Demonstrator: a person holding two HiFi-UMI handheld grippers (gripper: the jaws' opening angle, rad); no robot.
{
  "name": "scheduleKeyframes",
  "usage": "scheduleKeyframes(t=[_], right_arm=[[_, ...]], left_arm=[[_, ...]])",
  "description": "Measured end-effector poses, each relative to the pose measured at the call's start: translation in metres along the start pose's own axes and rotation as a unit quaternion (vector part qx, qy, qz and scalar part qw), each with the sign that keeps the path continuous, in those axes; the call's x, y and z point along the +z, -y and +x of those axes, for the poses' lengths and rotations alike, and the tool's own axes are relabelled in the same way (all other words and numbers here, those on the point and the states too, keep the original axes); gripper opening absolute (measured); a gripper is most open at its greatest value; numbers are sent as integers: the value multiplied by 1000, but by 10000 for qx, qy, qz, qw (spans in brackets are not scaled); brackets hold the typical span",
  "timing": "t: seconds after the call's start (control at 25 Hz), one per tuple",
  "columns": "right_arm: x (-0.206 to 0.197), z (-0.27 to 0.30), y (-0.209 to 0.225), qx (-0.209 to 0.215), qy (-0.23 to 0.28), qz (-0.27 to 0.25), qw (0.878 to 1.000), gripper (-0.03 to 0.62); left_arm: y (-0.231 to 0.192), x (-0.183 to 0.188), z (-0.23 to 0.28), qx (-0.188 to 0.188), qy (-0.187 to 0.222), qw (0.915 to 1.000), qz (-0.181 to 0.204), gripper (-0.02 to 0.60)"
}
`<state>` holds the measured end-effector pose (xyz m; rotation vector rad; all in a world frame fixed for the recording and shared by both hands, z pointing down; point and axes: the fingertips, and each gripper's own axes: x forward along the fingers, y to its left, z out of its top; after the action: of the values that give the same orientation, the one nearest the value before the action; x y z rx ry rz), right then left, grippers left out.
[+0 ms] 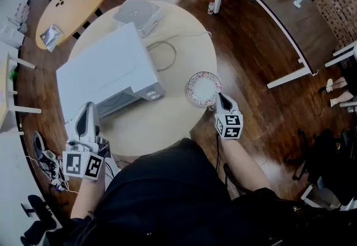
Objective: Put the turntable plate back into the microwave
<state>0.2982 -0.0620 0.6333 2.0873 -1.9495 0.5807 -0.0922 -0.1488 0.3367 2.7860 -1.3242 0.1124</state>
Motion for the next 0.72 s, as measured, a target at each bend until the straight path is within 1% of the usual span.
scheduleKeyframes(t=[0.28,0.48,0.64,0.72], right_arm=[[-8,8,10,-4,-25,178,9998,5],[-14,18,19,-38,-122,198,9997,35],[-21,26,26,-45,-260,200,9995,79],[-22,29,30,-67,-295,212,9993,87]], left_arm=[[7,-5,16,19,-184,9998,114,5],[14,-1,24,18,-230,9996,187,5],[16,2,28,83,-271,9994,201,5],[17,3,30,109,-296,9993,207,3]])
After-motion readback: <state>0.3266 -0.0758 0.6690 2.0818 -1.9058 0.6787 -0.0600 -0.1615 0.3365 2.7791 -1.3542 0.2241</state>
